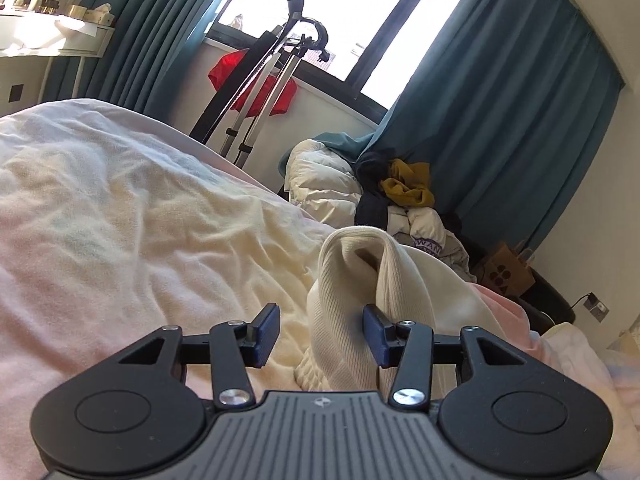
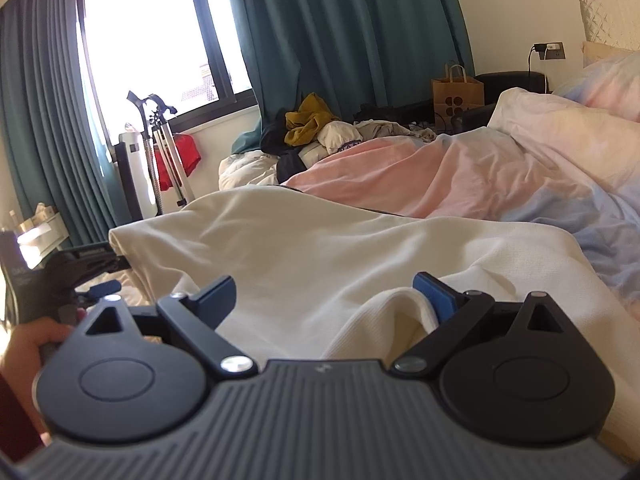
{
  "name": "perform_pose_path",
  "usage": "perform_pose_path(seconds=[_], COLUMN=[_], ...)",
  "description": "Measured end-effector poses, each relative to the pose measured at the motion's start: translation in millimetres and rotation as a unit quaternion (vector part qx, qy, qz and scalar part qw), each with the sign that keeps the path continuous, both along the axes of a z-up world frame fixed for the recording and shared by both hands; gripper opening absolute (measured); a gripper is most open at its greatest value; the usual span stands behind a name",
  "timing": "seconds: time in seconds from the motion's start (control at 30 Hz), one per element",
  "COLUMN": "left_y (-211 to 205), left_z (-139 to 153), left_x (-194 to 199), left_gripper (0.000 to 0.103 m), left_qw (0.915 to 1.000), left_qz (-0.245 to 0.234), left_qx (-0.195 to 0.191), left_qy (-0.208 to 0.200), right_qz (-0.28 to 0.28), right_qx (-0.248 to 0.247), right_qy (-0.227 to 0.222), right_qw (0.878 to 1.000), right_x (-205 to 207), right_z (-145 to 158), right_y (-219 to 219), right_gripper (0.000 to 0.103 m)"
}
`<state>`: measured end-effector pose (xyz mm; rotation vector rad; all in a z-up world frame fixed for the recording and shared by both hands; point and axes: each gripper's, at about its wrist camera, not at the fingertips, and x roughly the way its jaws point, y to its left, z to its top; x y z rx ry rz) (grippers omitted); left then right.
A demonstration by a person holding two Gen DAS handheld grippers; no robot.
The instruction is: Fold clothes
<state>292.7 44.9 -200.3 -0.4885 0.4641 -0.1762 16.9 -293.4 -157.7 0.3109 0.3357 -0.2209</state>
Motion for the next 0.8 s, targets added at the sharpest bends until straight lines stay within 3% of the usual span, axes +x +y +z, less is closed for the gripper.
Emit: perform_pose_path(seconds=[0.07, 0.17, 0.23, 0.3, 0.37, 0.6, 0.8], left_y=[-2, -1, 1, 3, 5, 25, 60], left_z=[-2, -7, -9, -3, 11, 111, 195], left_x=[12, 25, 32, 30, 22, -23, -64], left_gripper=[0.047, 0.03, 0.024, 0.012, 0.01, 0.008, 0.008], left_qw=[0.9999, 0.9987, 0.9969, 0.9965, 0.9969, 0.9936, 0.9797], left_qz=[0.005, 0.021, 0.029, 0.038, 0.046, 0.097, 0.126], left_qx=[-0.015, -0.038, -0.06, -0.063, -0.058, 0.007, 0.11], left_qy=[0.005, 0.028, 0.043, 0.039, 0.027, -0.057, -0.111], right_qz=[0.0, 0.001, 0.0, 0.001, 0.006, 0.023, 0.076], right_qx=[-0.007, -0.018, -0.024, -0.031, -0.027, -0.01, 0.013], right_qy=[0.003, 0.003, 0.005, 0.006, 0.001, -0.016, -0.03], right_qw=[1.0, 1.0, 1.0, 0.999, 1.0, 1.0, 0.997], right_x=[2, 4, 5, 6, 5, -2, -8], right_z=[-2, -5, -8, -9, -8, -5, -1], right_y=[2, 4, 5, 7, 6, 6, 14], right_gripper=[0.098, 0.099, 0.099, 0.099, 0.099, 0.097, 0.096])
